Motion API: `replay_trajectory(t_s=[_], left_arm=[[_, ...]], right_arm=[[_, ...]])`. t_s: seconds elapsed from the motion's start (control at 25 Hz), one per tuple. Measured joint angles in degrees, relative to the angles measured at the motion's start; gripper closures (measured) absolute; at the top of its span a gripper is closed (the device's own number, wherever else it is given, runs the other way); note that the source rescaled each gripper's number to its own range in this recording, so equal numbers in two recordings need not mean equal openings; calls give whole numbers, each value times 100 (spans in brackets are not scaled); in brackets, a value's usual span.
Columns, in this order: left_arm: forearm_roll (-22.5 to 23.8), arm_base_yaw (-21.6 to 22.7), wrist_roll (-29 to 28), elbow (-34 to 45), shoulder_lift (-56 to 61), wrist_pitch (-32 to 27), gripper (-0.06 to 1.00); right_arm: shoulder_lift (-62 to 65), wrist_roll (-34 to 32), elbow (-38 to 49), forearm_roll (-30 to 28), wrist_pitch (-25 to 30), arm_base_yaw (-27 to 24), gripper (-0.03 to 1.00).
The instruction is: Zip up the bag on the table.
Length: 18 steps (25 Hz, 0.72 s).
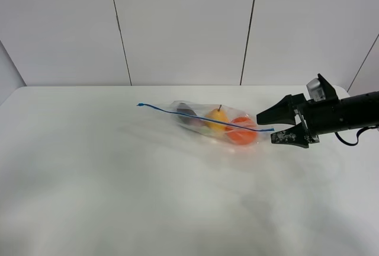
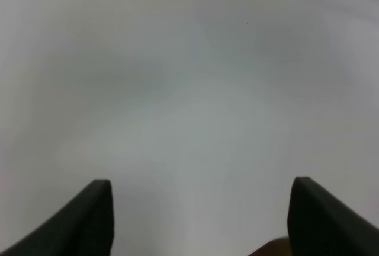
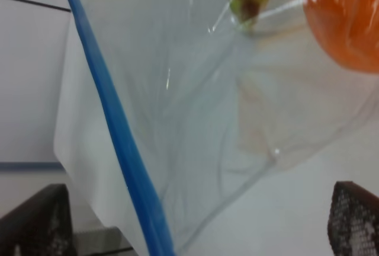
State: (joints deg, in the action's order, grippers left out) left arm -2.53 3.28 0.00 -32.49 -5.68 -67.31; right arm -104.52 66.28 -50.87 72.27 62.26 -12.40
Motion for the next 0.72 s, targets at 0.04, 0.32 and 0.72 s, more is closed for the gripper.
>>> replay_trajectory(t_s=[0.04, 0.32, 0.72], left_arm=[[0, 0, 0, 0, 0, 0, -6], [0, 0, 0, 0, 0, 2, -6], [0, 0, 0, 0, 0, 2, -6]], right_arm=[[0, -108, -110, -121, 8, 0, -3], [0, -1287, -994, -1600, -166, 0, -3], [310, -3242, -1534, -4146, -894, 0, -3]])
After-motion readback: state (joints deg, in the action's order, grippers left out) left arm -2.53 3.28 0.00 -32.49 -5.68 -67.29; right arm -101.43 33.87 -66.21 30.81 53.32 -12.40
